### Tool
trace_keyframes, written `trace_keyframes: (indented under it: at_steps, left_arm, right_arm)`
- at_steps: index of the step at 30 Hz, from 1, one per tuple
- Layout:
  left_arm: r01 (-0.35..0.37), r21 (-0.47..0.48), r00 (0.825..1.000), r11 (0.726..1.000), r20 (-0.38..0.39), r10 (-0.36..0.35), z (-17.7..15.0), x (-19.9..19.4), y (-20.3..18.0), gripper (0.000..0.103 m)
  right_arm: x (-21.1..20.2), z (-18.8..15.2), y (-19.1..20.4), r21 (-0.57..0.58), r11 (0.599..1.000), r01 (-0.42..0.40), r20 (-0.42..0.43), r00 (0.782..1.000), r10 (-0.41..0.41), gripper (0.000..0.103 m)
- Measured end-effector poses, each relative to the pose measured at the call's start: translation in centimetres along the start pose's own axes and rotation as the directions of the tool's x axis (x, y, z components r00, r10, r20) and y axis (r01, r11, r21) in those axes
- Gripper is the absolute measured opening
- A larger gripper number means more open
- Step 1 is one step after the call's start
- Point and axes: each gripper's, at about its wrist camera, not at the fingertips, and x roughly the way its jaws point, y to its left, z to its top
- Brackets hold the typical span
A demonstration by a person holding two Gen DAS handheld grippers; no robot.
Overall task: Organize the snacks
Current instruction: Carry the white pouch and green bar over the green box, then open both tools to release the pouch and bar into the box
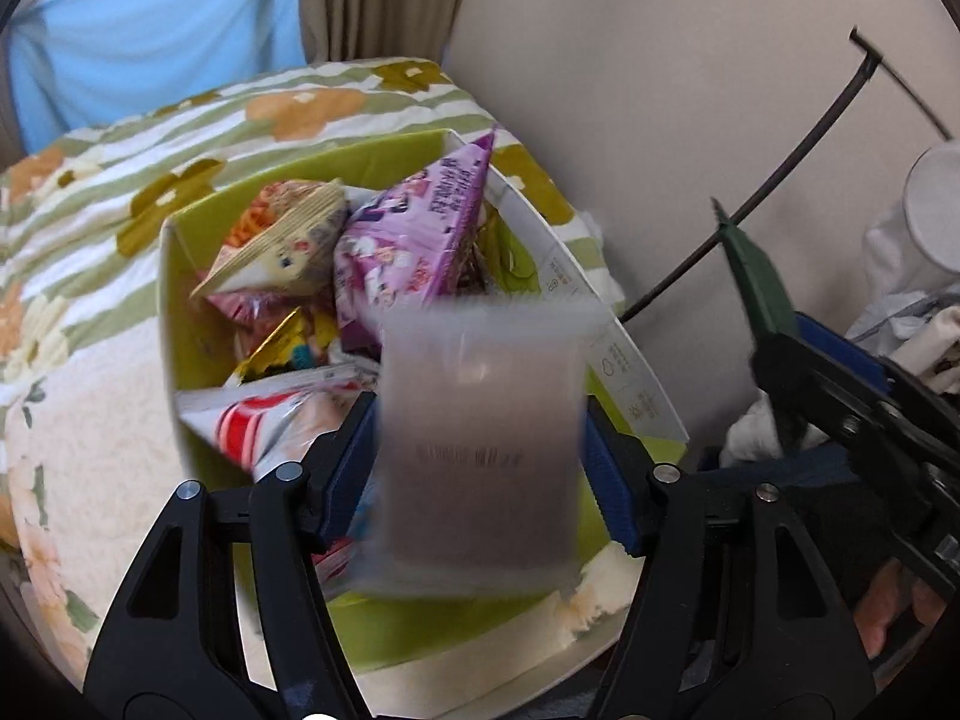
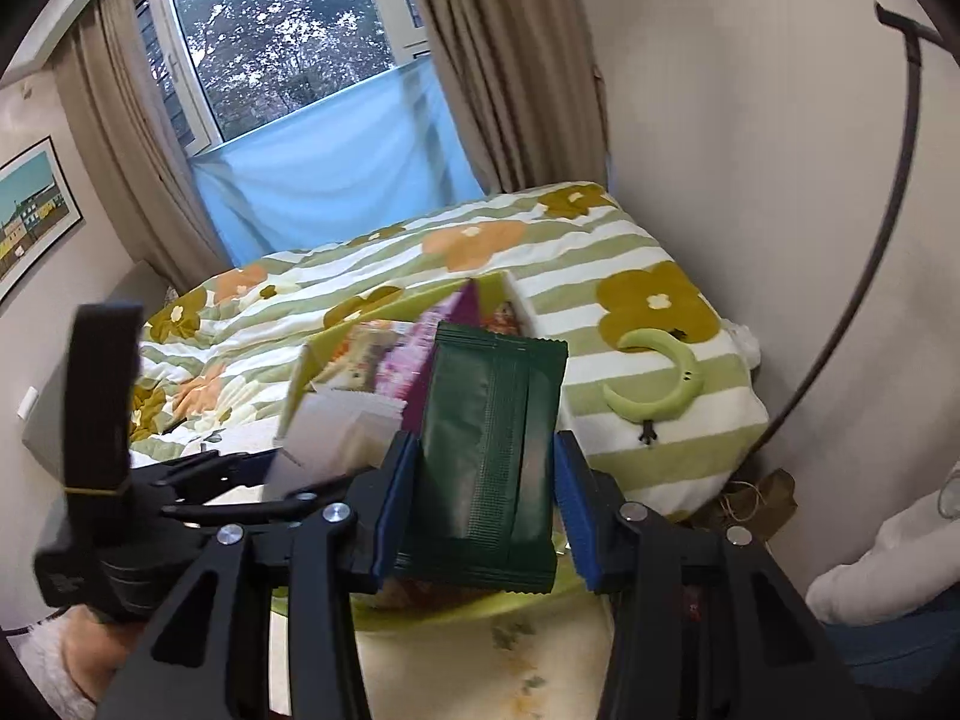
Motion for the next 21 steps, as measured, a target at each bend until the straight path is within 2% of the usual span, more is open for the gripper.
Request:
trace_keyframes:
  at_steps: [1, 2, 3, 10, 16, 21]
  left_arm:
    - [-0.024, 0.0, 1.0, 1.0, -0.006, 0.024, 0.1, 0.3, -0.4, 0.08]
    - [-0.04, -0.005, 0.999, 0.999, -0.003, 0.04, 0.2, 0.2, -0.6, 0.093]
    - [-0.049, -0.015, 0.999, 0.999, 0.011, 0.049, 0.1, -0.2, -0.6, 0.098]
    - [-0.102, -0.078, 0.994, 0.992, 0.037, 0.105, -2.1, -3.9, 2.9, 0.099]
    - [-0.128, -0.188, 0.989, 0.974, 0.052, 0.14, -4.6, -7.0, 7.1, 0.099]
    - [-0.169, -0.244, 0.981, 0.955, 0.048, 0.186, -5.8, -7.8, 9.3, 0.099]
  right_arm:
    - [-0.1, -0.1, -0.4, 0.004, 1.0, -0.004, -0.004, 1.0, 0.004, 0.042]
    - [-0.2, -0.2, -0.7, 0.005, 1.0, -0.007, -0.008, 1.0, 0.007, 0.042]
    - [-0.3, -0.3, -1.0, 0.003, 1.0, -0.013, -0.013, 1.0, 0.013, 0.042]
    - [0.6, -0.5, -0.9, -0.025, 0.998, -0.063, -0.041, 0.997, 0.062, 0.042]
    - [2.1, -0.5, 2.1, -0.093, 0.987, -0.134, -0.082, 0.988, 0.127, 0.042]
    - [4.8, -0.4, 4.4, -0.154, 0.971, -0.186, -0.148, 0.975, 0.163, 0.042]
